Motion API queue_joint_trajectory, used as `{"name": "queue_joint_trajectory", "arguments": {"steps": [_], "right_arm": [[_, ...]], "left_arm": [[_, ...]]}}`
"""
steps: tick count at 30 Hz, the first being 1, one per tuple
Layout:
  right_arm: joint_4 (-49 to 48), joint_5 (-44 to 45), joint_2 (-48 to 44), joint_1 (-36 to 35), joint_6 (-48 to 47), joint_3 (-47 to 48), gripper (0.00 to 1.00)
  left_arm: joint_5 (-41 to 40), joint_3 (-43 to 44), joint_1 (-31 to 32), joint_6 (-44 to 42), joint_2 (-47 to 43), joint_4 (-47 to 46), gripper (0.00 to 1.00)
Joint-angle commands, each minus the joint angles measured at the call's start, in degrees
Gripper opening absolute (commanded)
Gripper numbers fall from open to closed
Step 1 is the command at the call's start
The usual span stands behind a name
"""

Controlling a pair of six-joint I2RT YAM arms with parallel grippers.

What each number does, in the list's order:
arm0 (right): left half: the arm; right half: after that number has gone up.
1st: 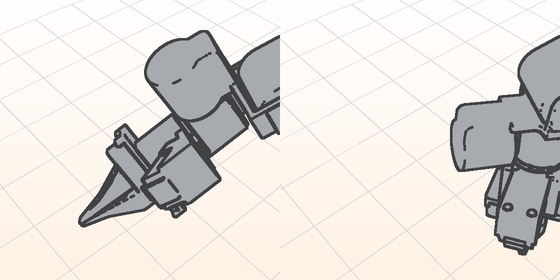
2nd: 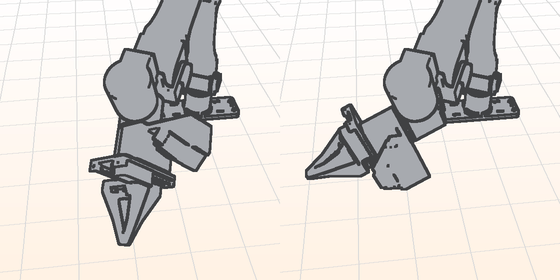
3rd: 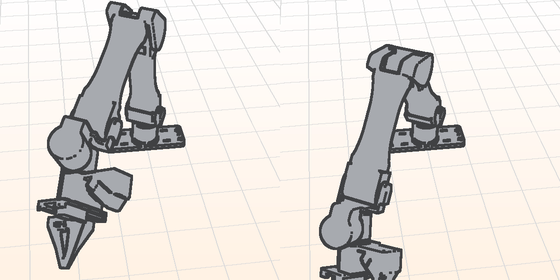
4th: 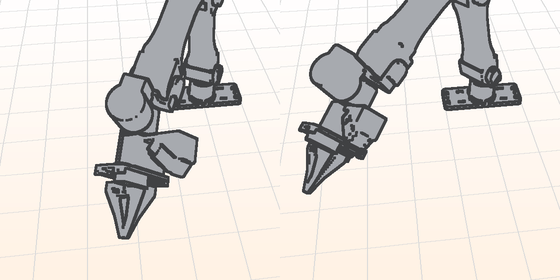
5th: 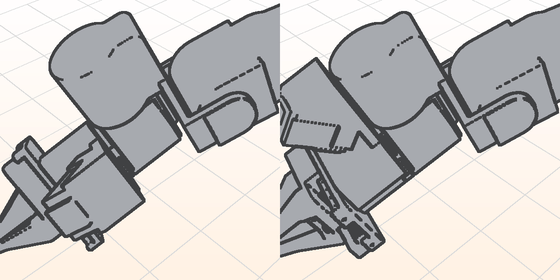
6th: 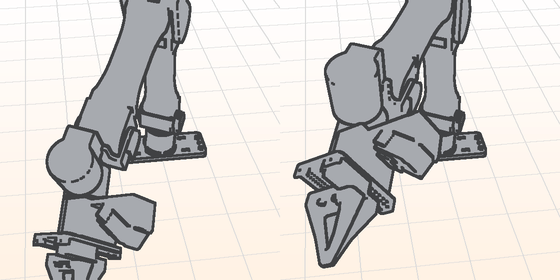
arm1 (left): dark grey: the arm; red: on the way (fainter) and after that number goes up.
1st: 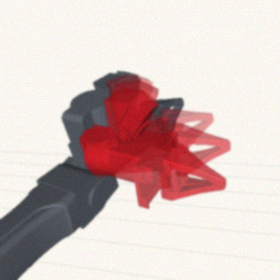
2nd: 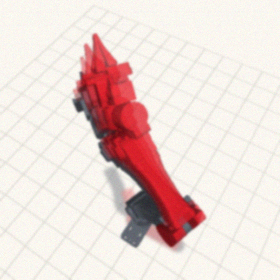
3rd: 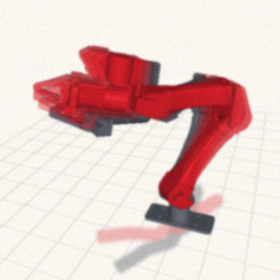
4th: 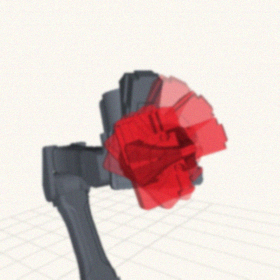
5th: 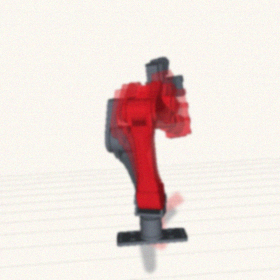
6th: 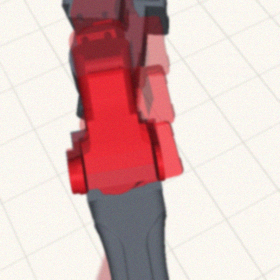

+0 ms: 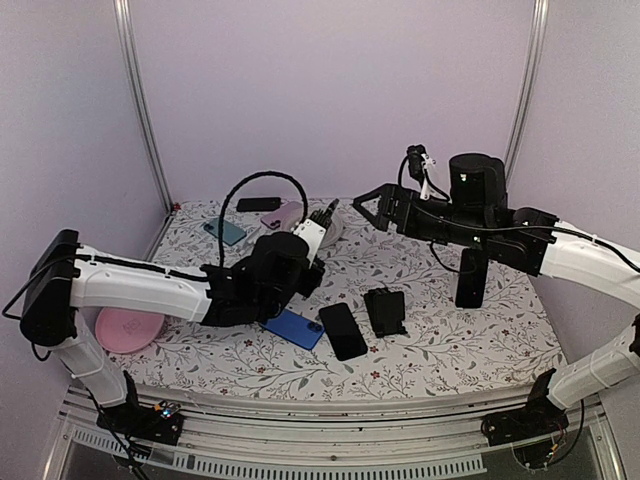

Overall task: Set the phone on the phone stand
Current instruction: Pass from the left arm to the right

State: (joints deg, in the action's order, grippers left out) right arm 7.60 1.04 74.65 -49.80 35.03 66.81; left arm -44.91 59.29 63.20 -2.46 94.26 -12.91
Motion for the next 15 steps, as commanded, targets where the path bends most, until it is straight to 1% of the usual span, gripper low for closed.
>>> {"name": "queue_joint_trajectory", "arguments": {"steps": [1, 10, 15], "right_arm": [[-3.33, -3.85, 1.04, 0.28, 0.17, 0.24, 0.99], [-4.14, -5.70, 2.50, 0.45, 1.72, 1.87, 1.00], [-4.23, -5.22, 2.04, 0.53, 2.44, 1.85, 0.99]], "left_arm": [[-10.15, -0.40, 1.40, -8.67, 1.00, -7.83, 0.00], [-18.78, -3.47, 3.79, -27.31, 4.11, -25.84, 0.00], [-22.20, -5.24, 5.09, -42.75, 7.44, -42.85, 0.00]]}}
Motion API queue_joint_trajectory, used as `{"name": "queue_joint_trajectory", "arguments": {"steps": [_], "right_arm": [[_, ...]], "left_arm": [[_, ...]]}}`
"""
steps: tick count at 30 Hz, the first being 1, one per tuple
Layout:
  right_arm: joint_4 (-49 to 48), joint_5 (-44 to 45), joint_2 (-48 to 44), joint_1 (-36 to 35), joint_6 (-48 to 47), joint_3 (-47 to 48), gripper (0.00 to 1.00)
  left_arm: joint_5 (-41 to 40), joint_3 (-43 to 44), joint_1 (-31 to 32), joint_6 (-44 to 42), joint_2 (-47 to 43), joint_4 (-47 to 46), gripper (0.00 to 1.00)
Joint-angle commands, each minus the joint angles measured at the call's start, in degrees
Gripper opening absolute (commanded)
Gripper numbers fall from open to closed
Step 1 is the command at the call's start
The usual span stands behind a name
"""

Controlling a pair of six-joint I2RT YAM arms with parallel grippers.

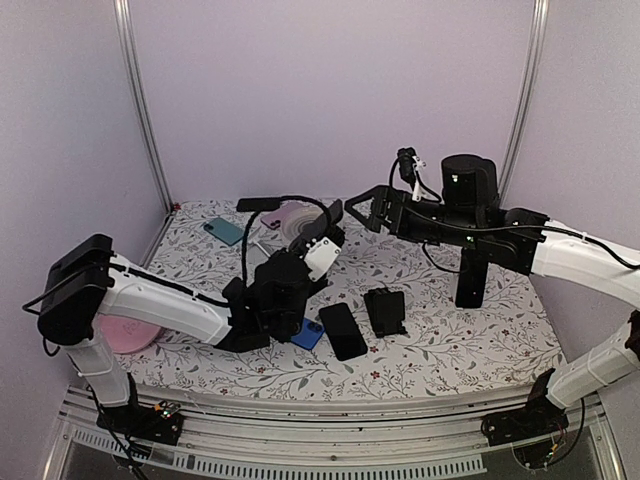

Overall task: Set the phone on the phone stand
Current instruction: Pass from the left arm to the right

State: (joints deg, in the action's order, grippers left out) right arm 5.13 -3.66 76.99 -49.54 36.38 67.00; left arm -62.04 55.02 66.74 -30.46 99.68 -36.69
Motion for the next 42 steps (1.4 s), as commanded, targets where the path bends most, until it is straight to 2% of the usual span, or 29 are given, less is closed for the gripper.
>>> {"name": "queue_joint_trajectory", "arguments": {"steps": [1, 4, 8, 9, 24, 34, 42], "right_arm": [[-1.77, -0.48, -0.34, 0.38, 1.27, 1.71, 1.00], [-1.92, -0.69, -0.48, 0.47, 1.50, 1.71, 1.00], [-1.88, -0.90, -0.57, 0.55, 1.57, 1.78, 1.00], [-1.93, -0.91, -0.53, 0.52, 1.63, 1.79, 1.00], [-1.74, -1.75, 0.11, 1.86, 2.12, -0.51, 1.00], [-8.13, -6.98, -0.33, 5.34, 5.80, -8.63, 0.88], [-12.69, -11.33, 1.86, 5.55, 8.90, -10.21, 0.75]], "left_arm": [[-5.51, -1.14, 1.77, -18.58, 2.91, -23.12, 0.00], [-6.90, -1.40, 2.30, -32.17, 6.98, -38.33, 0.00], [-7.47, 1.14, 3.16, -57.39, 15.91, -66.34, 0.00], [-7.64, 2.17, 3.19, -60.44, 17.40, -67.55, 0.00], [-4.79, 4.61, 4.93, -62.97, 18.64, -67.73, 0.00], [-4.47, 5.25, 5.34, -62.83, 17.75, -67.73, 0.00], [-4.00, 7.12, 5.70, -63.27, 18.29, -67.73, 0.00]]}}
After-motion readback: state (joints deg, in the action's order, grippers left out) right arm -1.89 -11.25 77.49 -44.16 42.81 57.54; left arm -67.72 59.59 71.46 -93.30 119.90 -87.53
